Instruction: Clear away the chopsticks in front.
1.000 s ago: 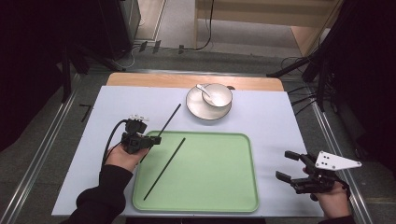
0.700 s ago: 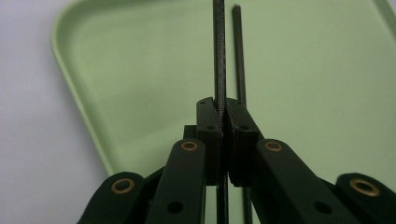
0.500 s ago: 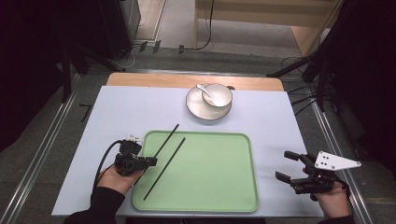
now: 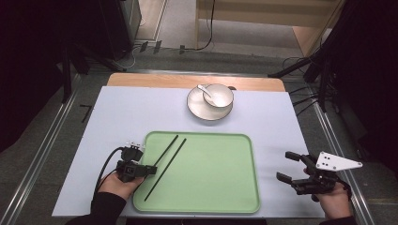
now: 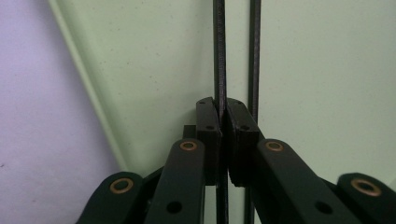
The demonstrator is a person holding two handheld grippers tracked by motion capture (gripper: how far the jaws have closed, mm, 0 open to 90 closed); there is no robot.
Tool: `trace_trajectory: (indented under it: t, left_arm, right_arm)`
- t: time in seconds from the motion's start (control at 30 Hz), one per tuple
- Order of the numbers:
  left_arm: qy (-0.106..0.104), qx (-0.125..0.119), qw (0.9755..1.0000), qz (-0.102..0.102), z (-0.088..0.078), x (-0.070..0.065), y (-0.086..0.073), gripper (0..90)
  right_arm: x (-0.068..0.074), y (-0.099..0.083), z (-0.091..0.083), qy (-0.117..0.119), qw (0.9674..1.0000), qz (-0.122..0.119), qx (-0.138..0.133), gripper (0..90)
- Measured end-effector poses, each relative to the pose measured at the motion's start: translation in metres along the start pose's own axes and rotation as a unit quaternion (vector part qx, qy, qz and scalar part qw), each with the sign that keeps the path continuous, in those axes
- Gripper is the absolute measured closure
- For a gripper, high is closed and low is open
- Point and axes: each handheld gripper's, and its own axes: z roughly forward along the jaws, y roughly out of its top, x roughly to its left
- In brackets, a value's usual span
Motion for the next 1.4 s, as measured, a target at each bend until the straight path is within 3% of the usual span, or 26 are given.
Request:
trace_trajectory:
  t: [0.4,0.53,0.6,0.77,0.87,0.97,1.13,1.33,1.4]
  left_arm:
    - [-0.009,-0.001,1.0,0.001,0.0,-0.002,-0.001,79.4]
    - [-0.021,-0.006,0.9993,0.03,-0.004,-0.002,0.002,60.9]
    - [-0.016,-0.007,0.9985,0.051,-0.006,-0.001,0.003,55.9]
    - [-0.039,-0.053,0.9948,0.078,-0.018,0.011,0.003,38.4]
    - [-0.046,-0.058,0.9931,0.09,-0.024,0.02,0.001,34.1]
    - [-0.039,-0.067,0.9923,0.097,-0.032,0.026,-0.003,32.1]
    - [-0.038,-0.106,0.9842,0.137,-0.048,0.035,-0.011,29.1]
    - [-0.041,-0.157,0.9753,0.15,-0.068,0.052,-0.02,28.1]
    - [-0.039,-0.18,0.9701,0.158,-0.074,0.057,-0.024,27.9]
  right_arm:
    - [0.0,0.0,0.0,0.0,1.0,0.0,0.002,15.3]
    - [0.0,0.0,0.0,0.0,1.0,0.0,0.0,15.3]
    - [-0.001,-0.001,0.0,0.0,1.0,0.0,0.001,15.3]
    - [-0.001,-0.001,0.0,0.002,1.0,0.0,0.002,15.3]
    - [-0.001,-0.001,0.0,0.001,1.0,0.001,0.002,15.3]
    - [-0.001,-0.001,0.001,0.001,1.0,0.002,0.003,15.3]
    - [-0.001,-0.001,0.0,0.0,1.0,0.001,0.003,15.3]
    - [-0.002,-0.001,0.0,0.002,1.0,0.002,0.001,15.3]
    - [-0.002,-0.001,0.0,0.002,1.0,0.004,0.0,15.3]
